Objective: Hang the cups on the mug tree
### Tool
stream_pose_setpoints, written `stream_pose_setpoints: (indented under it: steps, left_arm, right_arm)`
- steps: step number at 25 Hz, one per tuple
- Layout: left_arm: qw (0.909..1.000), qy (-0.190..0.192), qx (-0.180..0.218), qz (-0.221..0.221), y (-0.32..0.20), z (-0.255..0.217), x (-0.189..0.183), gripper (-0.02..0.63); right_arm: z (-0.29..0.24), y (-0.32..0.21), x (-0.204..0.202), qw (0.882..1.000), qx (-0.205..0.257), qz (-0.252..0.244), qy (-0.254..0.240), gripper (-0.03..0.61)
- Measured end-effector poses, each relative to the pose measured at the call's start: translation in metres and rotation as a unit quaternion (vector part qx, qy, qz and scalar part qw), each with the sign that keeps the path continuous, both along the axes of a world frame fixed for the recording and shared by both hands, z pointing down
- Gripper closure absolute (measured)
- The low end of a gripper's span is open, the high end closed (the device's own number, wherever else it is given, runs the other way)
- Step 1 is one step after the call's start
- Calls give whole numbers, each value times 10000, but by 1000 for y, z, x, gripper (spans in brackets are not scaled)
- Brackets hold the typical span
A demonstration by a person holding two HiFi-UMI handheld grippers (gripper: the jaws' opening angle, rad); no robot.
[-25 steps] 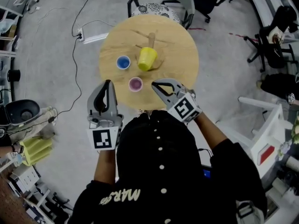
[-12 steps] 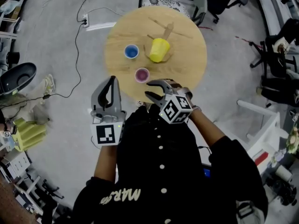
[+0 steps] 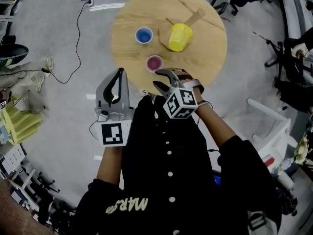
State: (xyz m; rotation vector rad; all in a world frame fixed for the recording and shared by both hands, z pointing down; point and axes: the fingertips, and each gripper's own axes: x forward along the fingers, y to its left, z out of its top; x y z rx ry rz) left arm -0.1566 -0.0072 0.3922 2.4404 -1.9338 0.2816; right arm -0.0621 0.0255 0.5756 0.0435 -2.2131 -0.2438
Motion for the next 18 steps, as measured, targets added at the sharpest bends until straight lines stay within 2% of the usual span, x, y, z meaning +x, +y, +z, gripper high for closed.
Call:
stream_pose_setpoints:
  steps: [11,16,18]
  left_arm:
    - [9997,229,-98,46,-8,37,-12,618]
    - [9995,269,-144,32,-5,46,-14,618]
    - [9995,263,-172,36,-4,47,-14,618]
  right_arm:
    - [56,-13,-13,9972,330,-142,663,439]
    - [67,-17,-14,9939,785,-222,747,488]
    - [70,-16,-14,9934,831,-235,760,488]
